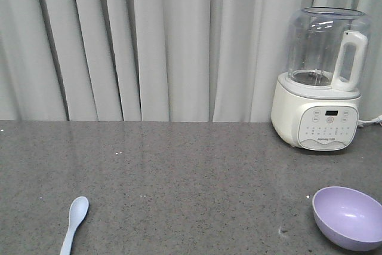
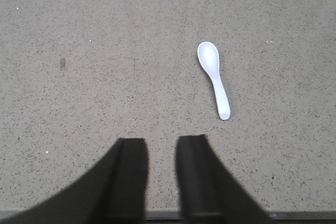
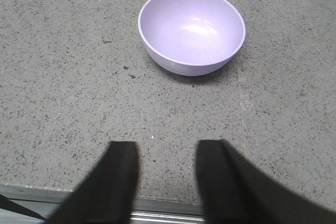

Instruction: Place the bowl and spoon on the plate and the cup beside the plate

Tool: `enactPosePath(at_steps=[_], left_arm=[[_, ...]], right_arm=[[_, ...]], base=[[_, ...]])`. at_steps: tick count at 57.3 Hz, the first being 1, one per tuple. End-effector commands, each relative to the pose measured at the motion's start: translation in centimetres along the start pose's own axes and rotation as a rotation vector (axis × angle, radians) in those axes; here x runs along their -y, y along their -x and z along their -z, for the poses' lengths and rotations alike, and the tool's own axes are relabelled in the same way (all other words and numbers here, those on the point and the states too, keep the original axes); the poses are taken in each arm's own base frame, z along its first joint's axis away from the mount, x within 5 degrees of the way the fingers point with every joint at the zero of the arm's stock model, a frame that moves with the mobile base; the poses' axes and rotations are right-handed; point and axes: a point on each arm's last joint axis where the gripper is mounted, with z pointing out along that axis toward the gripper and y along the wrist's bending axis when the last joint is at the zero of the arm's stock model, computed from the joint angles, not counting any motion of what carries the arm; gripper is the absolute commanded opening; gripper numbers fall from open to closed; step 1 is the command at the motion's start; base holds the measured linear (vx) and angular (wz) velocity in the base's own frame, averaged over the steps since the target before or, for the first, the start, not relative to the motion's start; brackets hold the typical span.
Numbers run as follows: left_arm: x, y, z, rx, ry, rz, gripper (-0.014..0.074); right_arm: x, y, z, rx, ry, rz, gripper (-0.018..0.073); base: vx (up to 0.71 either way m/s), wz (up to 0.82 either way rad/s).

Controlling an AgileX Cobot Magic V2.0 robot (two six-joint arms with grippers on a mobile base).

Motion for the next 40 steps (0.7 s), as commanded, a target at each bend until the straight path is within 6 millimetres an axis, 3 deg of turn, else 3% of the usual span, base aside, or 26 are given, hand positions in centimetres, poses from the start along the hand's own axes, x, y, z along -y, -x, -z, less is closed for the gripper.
enactPosePath(at_steps=[1,8,18,29,40], left_arm=[[0.1,1.7,0.4,0.114,-0.009,0.001,0.0521],[0.2,1.7,0.4,0.114,-0.016,-0.002,0.0664],[1.2,1.9,-0.7,0.072,-0.113,-0.082,0.0692],[3.6,2.4,-4.5,-0.079,-0.236,-0.229,0.0663],[5.1,4.4,-9.4,-0.275,-0.208,-0.257,0.0645]], right_arm=[[0.2,1.3,0.4,0.087,-0.012,0.011,0.0545],[0.2,1.3,0.4,0.087,-0.012,0.011,0.0661],[0.2,1.3,0.4,0.087,-0.012,0.011,0.0669],[0.2,1.3,0.4,0.087,-0.011,0.010,0.0606],[0.2,1.3,0.4,0.087,-0.011,0.009,0.0531]], base=[[0.00,0.00],[0.00,0.00],[0.00,0.00],[0.00,0.00],[0.00,0.00]])
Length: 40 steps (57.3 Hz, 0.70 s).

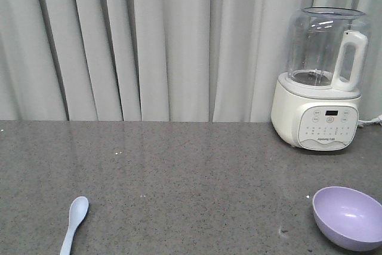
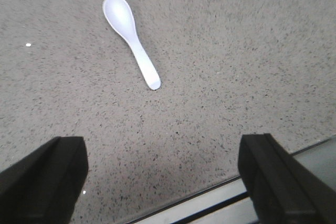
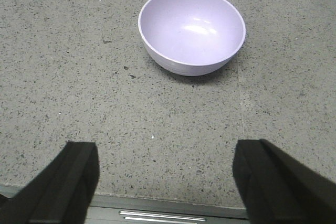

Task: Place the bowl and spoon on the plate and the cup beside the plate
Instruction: 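Lower the left gripper onto the white spoon handle and close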

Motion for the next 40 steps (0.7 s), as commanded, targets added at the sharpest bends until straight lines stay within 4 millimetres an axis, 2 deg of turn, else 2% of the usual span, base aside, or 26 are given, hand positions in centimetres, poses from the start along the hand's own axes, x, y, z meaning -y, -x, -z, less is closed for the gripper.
enactPosePath(at_steps=[1,8,14,26,34,40], left_arm=[[-0.5,2.8,-1.5,-0.028,0.031,0.027,0.0645],[-1.4,4.8,-4.7,-0.230,0.098,0.078,0.0638],[-1.8,6.3,-7.6,-0.335,0.111,0.068,0.0622],[-2.8,8.8,-12.2,-0.392,0.088,0.122,0.0596],[-4.6,9.8,-14.6,-0.391,0.047,0.247,0.0591],[-5.1,10.3,-15.9,-0.383,0.034,0.277,0.0591]], right_arm=[[0.2,1.3,0.4,0.087,-0.011,0.009,0.0524],[0.2,1.3,0.4,0.087,-0.012,0.010,0.0495],[0.2,1.3,0.4,0.087,-0.012,0.010,0.0488],[0.2,1.3,0.4,0.087,-0.012,0.010,0.0488],[0.2,1.3,0.4,0.089,-0.011,0.010,0.0488],[0.2,1.3,0.4,0.089,-0.011,0.009,0.0488]], base=[[0.00,0.00],[0.00,0.00],[0.00,0.00],[0.00,0.00],[0.00,0.00],[0.00,0.00]])
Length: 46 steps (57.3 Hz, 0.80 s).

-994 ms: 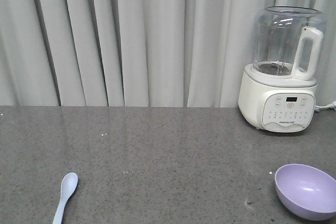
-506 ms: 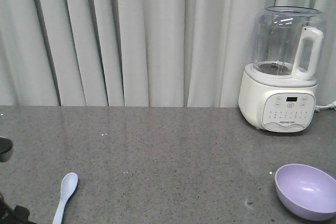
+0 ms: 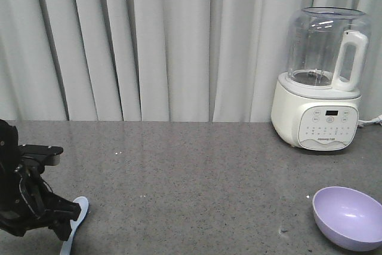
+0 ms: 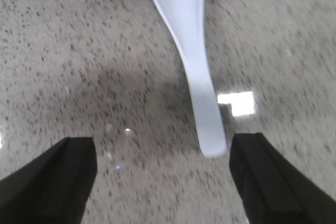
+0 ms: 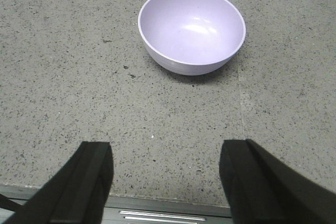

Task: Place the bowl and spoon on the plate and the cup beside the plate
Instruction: 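Lower the left gripper onto the white spoon handle and close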

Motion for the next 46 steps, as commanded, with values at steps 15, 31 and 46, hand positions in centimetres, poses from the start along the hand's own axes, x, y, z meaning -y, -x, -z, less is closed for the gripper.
enactPosePath(at_steps=[15,31,46], left_arm=[[0.3,3.2,-0.2,0.093,-0.054,0.042,0.0591],[0.7,4.0,-1.6,0.093,-0.070,0.043,0.0591],[1.9,3.9,-2.5,0.071,-0.063,0.000,0.0591]], right_arm=[[0.2,1.3,0.4,0.089,-0.011,0.009,0.0488],[0.2,1.3,0.4,0.089,-0.011,0.009,0.0488],[0.2,1.3,0.4,0.089,-0.011,0.009,0.0488]], base=[[0.00,0.00],[0.00,0.00],[0.00,0.00]])
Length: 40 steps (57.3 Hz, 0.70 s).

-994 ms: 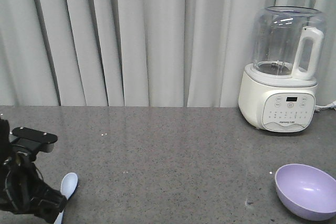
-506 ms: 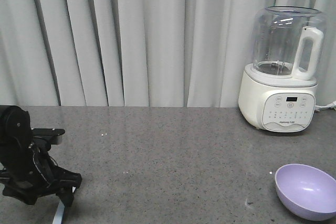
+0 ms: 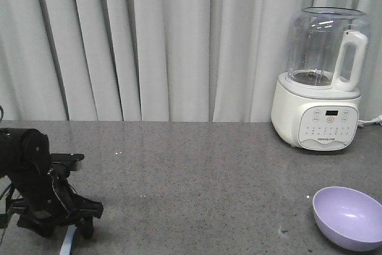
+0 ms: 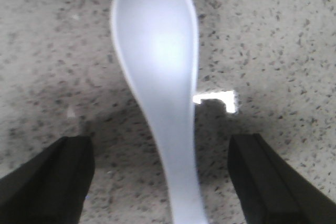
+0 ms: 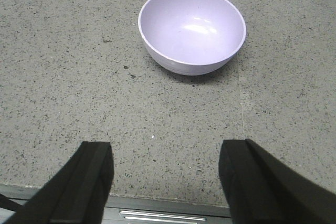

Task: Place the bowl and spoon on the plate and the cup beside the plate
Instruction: 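Lower the left gripper onto the white spoon handle and close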

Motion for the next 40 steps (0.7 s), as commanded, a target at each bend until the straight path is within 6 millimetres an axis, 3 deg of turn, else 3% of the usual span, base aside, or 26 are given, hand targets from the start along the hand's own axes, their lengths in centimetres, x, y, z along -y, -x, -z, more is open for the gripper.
enactPosePath(at_steps=[1,23,40], left_arm=[[0.80,0.63,2.69,0.101,-0.011,-0.020,0.0591],[0.66,0.49,2.68,0.086,0.005,-0.019,0.0561],[0.49,0.35,2.67,0.070,0.023,-0.027,0.0366]], right_arm=[[0.16,1.34,0.44,0.089,-0.012,0.010,0.0488],[0.20,1.34,0.44,0.089,-0.016,0.015,0.0488],[0.20,1.34,0.44,0.089,-0.016,0.015,0.0488]], base=[[0.00,0.00],[0.00,0.00],[0.00,0.00]])
